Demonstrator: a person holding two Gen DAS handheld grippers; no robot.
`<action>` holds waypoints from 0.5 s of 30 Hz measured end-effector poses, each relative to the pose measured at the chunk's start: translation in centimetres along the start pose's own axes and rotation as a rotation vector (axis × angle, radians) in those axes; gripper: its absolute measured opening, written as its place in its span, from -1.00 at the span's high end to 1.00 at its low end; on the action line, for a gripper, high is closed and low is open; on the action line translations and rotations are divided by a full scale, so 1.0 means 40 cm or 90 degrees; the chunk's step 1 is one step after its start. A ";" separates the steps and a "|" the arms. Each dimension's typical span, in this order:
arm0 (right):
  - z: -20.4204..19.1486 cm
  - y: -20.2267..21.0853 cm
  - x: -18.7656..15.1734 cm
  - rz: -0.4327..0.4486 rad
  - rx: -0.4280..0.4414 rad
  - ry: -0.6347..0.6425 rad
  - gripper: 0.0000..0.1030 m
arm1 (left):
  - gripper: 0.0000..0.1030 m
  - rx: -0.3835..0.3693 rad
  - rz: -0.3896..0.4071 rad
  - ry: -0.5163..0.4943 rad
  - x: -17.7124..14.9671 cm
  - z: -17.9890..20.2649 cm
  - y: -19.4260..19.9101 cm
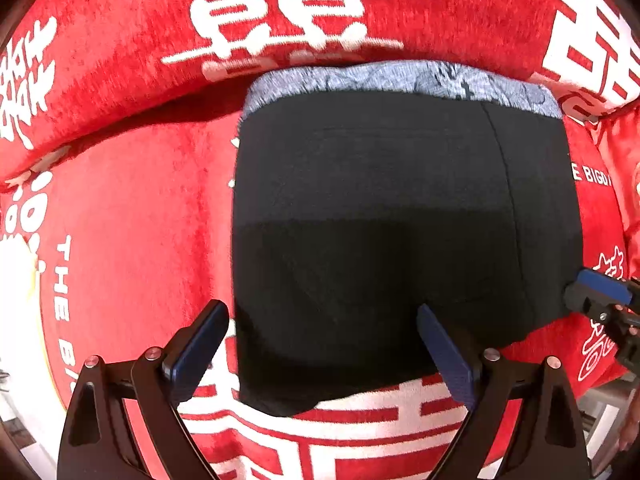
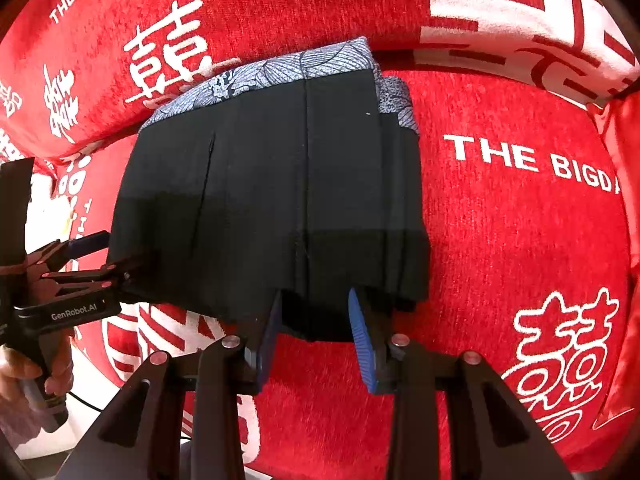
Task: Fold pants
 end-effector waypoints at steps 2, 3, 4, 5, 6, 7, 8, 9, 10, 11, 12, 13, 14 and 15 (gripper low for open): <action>0.012 0.017 0.020 0.020 0.012 -0.016 0.24 | -0.86 0.006 0.010 0.000 0.009 -0.006 0.008; 0.021 0.025 0.034 0.034 0.021 -0.024 0.18 | -0.86 0.012 0.014 0.001 0.015 -0.011 0.010; 0.031 0.031 0.054 0.047 0.027 -0.031 0.07 | -0.86 0.018 0.020 0.004 0.024 -0.020 0.014; 0.040 0.034 0.074 0.055 0.030 -0.039 0.00 | -0.86 0.020 0.025 0.007 0.032 -0.027 0.017; 0.051 0.036 0.099 0.066 0.034 -0.050 -0.06 | -0.86 0.024 0.032 0.011 0.042 -0.036 0.020; 0.063 0.038 0.128 0.080 0.042 -0.060 -0.06 | -0.86 0.031 0.040 0.018 0.056 -0.048 0.021; 0.073 0.038 0.156 0.094 0.051 -0.068 -0.06 | -0.86 0.038 0.046 0.026 0.069 -0.061 0.021; 0.083 0.036 0.190 0.110 0.062 -0.075 -0.06 | -0.86 0.042 0.052 0.042 0.087 -0.079 0.020; 0.091 0.031 0.220 0.119 0.071 -0.079 -0.06 | -0.86 0.042 0.054 0.055 0.100 -0.091 0.017; 0.100 0.018 0.253 0.122 0.084 -0.084 -0.06 | -0.86 0.039 0.057 0.071 0.115 -0.107 0.012; 0.106 0.003 0.275 0.117 0.092 -0.088 -0.06 | -0.86 0.035 0.058 0.081 0.126 -0.117 0.007; 0.112 -0.020 0.299 0.101 0.101 -0.095 -0.02 | -0.86 0.031 0.054 0.094 0.140 -0.128 -0.003; 0.113 -0.032 0.309 0.089 0.112 -0.098 0.14 | -0.86 0.028 0.051 0.098 0.146 -0.134 -0.009; 0.110 -0.038 0.322 0.082 0.109 -0.097 0.59 | -0.86 0.025 0.049 0.102 0.151 -0.133 -0.016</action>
Point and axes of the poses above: each gripper's, at about its wrist camera, not at the fingertips, and y roughly against the way its jaws point, z to its right, x to its top, the point moved 1 cm from there along -y, roughly the way its jaws point, and after that the axes turned 4 degrees about z, right-handed, at the moved point
